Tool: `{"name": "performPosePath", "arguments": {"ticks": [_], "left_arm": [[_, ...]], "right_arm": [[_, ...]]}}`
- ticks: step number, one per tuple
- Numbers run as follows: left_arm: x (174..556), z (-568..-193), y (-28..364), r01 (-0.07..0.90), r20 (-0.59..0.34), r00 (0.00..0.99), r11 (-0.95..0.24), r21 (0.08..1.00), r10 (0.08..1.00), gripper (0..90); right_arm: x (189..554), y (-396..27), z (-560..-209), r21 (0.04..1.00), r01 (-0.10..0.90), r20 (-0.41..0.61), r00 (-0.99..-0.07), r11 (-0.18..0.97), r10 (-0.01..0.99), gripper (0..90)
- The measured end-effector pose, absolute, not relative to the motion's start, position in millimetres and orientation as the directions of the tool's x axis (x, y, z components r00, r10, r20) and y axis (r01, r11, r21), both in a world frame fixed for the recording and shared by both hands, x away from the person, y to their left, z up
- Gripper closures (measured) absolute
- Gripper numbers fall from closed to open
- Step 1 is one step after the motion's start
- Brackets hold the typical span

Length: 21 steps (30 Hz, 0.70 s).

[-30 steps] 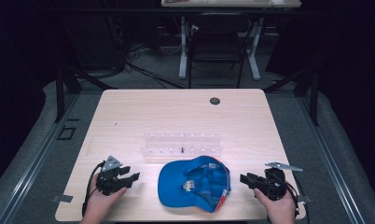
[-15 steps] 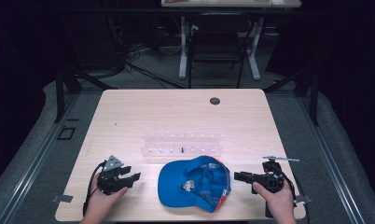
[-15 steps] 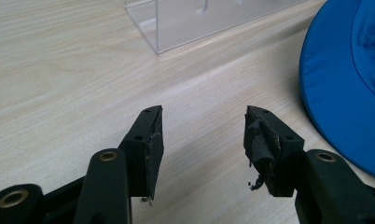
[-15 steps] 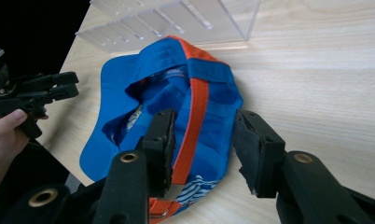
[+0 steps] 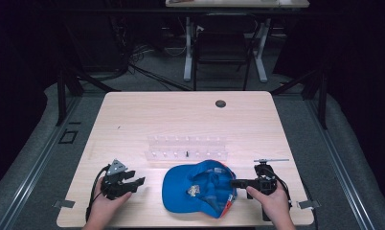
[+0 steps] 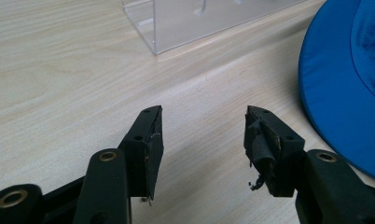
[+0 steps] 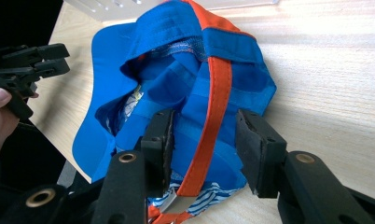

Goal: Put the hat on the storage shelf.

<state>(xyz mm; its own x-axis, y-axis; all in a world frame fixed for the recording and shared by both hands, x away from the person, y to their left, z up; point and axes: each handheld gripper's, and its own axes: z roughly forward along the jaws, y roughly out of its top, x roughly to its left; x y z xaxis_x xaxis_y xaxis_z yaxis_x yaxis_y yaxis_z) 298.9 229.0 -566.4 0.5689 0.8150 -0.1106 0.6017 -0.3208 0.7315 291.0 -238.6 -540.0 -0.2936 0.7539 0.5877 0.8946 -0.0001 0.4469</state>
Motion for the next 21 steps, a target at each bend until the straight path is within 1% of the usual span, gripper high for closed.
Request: {"name": "performPosePath", "arguments": {"ticks": [9,13,18,21], "left_arm": [[299.2,-566.3,229.3,0.601,-0.109,0.568,-0.321,0.732,0.816,47.4],[299.1,-566.4,229.0,0.601,-0.108,0.569,-0.322,0.732,0.815,47.4],[299.2,-566.4,228.9,0.601,-0.108,0.567,-0.321,0.732,0.816,47.3],[299.2,-566.4,228.8,0.601,-0.108,0.568,-0.321,0.732,0.816,47.3]], "right_arm": [[295.6,-230.9,-544.8,0.419,0.908,0.597,-0.277,0.002,0.753,59.2],[296.3,-230.6,-545.8,0.394,0.919,0.624,-0.269,0.002,0.733,61.4],[295.2,-231.4,-543.2,0.392,0.920,0.646,-0.260,-0.019,0.718,64.2],[295.3,-233.0,-541.7,0.389,0.921,0.650,-0.271,-0.005,0.710,65.4]]}}
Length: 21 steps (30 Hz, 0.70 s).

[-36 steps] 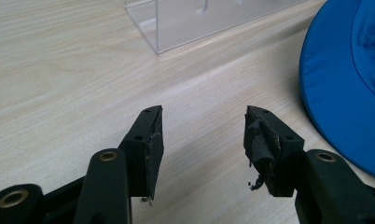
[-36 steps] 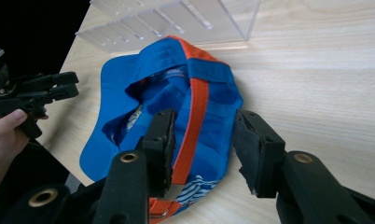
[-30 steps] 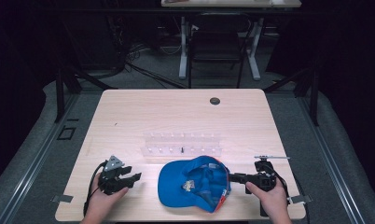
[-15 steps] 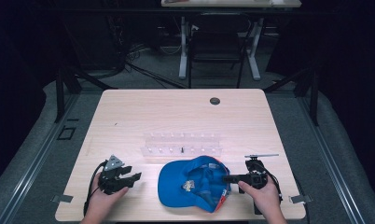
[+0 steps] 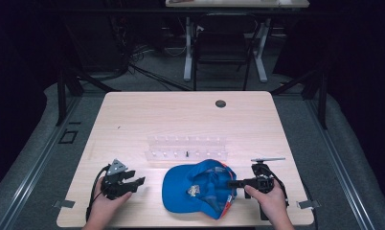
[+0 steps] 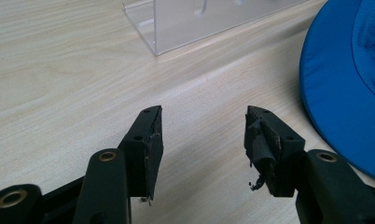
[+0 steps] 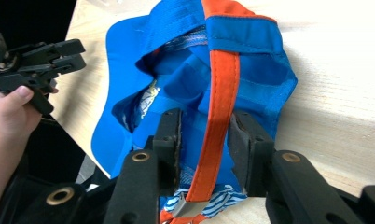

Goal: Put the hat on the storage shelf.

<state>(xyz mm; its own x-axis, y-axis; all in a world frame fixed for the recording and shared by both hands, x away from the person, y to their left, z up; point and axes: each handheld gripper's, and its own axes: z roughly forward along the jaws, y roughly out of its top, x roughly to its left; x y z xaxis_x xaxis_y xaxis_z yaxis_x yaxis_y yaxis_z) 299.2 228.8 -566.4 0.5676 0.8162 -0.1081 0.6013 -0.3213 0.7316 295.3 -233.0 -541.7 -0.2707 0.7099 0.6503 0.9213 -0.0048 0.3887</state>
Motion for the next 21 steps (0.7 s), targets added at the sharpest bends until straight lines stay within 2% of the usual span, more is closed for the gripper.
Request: {"name": "performPosePath", "arguments": {"ticks": [6,10,21], "left_arm": [[299.2,-566.5,228.4,0.600,-0.107,0.570,-0.324,0.731,0.815,47.2],[299.1,-566.5,228.2,0.602,-0.109,0.571,-0.324,0.730,0.814,47.1],[299.2,-567.4,227.0,0.600,-0.098,0.562,-0.324,0.731,0.821,47.0]], "right_arm": [[294.9,-231.8,-539.6,0.387,0.922,0.664,-0.278,-0.001,0.694,65.4],[294.5,-231.1,-537.6,0.375,0.927,0.664,-0.275,0.009,0.695,70.1],[294.0,-233.2,-534.5,0.369,0.929,0.673,-0.274,0.009,0.687,73.1]]}}
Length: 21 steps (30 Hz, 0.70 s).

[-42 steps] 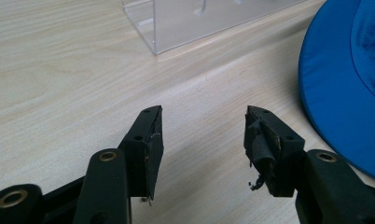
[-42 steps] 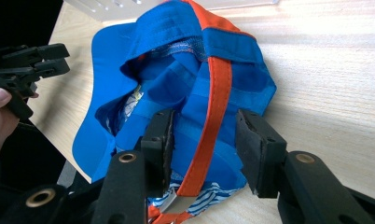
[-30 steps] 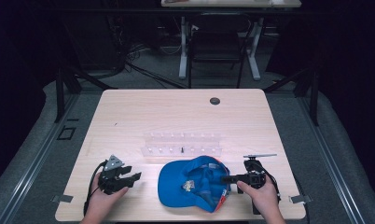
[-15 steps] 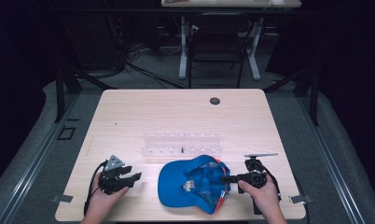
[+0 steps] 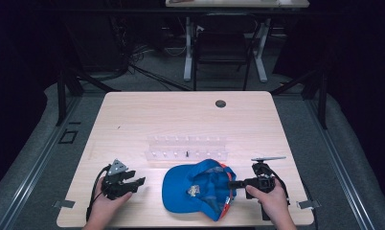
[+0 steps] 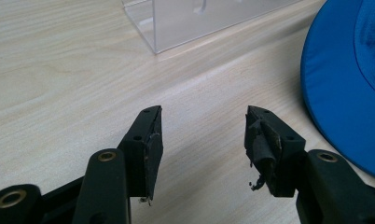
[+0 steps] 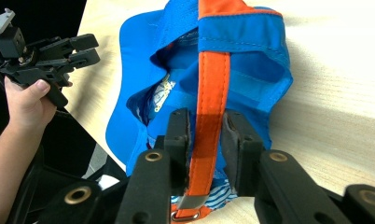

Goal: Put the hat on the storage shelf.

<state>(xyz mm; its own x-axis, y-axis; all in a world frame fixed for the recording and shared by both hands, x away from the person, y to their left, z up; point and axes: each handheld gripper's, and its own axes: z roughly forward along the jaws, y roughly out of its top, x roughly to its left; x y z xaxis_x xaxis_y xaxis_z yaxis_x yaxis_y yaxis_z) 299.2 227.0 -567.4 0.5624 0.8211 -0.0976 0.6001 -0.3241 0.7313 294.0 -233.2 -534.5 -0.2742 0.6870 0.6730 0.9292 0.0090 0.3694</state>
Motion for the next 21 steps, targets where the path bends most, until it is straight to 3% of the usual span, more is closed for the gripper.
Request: {"name": "performPosePath", "arguments": {"ticks": [6,21], "left_arm": [[299.2,-567.1,227.1,0.601,-0.102,0.568,-0.327,0.729,0.817,47.1],[299.0,-567.1,226.5,0.599,-0.098,0.572,-0.334,0.728,0.815,47.1]], "right_arm": [[293.8,-234.7,-532.2,0.363,0.931,0.676,-0.278,0.019,0.682,77.4],[293.1,-233.6,-519.4,0.368,0.929,0.632,-0.268,0.022,0.728,78.2]]}}
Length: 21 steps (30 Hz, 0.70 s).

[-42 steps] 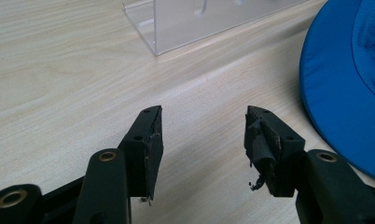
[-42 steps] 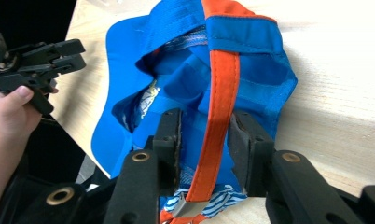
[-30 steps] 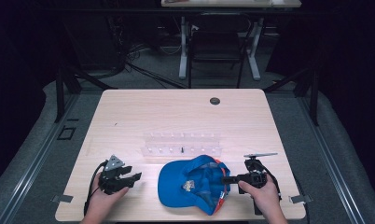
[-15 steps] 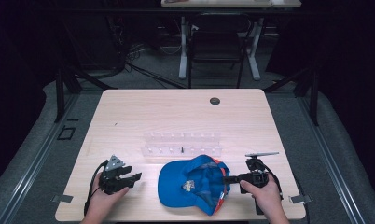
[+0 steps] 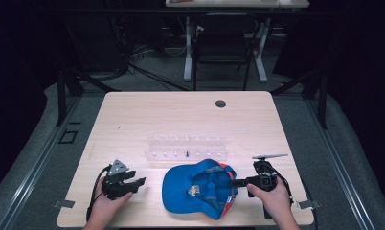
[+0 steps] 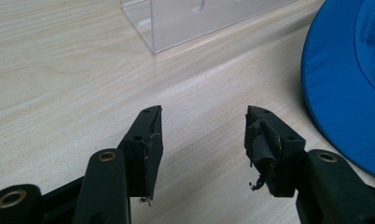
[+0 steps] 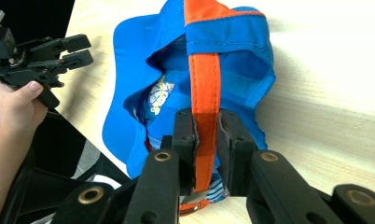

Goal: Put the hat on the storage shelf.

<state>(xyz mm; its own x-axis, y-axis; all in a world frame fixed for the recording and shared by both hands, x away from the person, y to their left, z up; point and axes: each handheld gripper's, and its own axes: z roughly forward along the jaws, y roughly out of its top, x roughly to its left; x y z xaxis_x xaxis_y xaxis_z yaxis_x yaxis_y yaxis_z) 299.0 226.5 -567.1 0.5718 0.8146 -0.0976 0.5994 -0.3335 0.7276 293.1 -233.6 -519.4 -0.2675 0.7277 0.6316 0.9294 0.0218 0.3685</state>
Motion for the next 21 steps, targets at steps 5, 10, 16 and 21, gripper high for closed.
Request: {"name": "performPosePath", "arguments": {"ticks": [5,10,16,21], "left_arm": [[298.8,-567.5,225.9,0.597,-0.096,0.571,-0.332,0.730,0.815,47.1],[298.7,-567.4,225.7,0.597,-0.097,0.571,-0.332,0.730,0.815,47.1],[298.6,-567.3,225.3,0.598,-0.094,0.570,-0.334,0.728,0.817,47.1],[298.7,-567.3,225.2,0.601,-0.100,0.574,-0.335,0.726,0.813,47.1]], "right_arm": [[293.8,-235.8,-510.6,0.384,0.923,0.605,-0.275,0.029,0.747,78.4],[293.7,-236.9,-504.2,0.382,0.923,0.597,-0.281,0.042,0.751,78.5],[293.7,-235.5,-500.6,0.385,0.922,0.582,-0.284,0.049,0.762,78.5],[294.7,-232.7,-498.3,0.387,0.922,0.576,-0.272,0.036,0.771,78.4]]}}
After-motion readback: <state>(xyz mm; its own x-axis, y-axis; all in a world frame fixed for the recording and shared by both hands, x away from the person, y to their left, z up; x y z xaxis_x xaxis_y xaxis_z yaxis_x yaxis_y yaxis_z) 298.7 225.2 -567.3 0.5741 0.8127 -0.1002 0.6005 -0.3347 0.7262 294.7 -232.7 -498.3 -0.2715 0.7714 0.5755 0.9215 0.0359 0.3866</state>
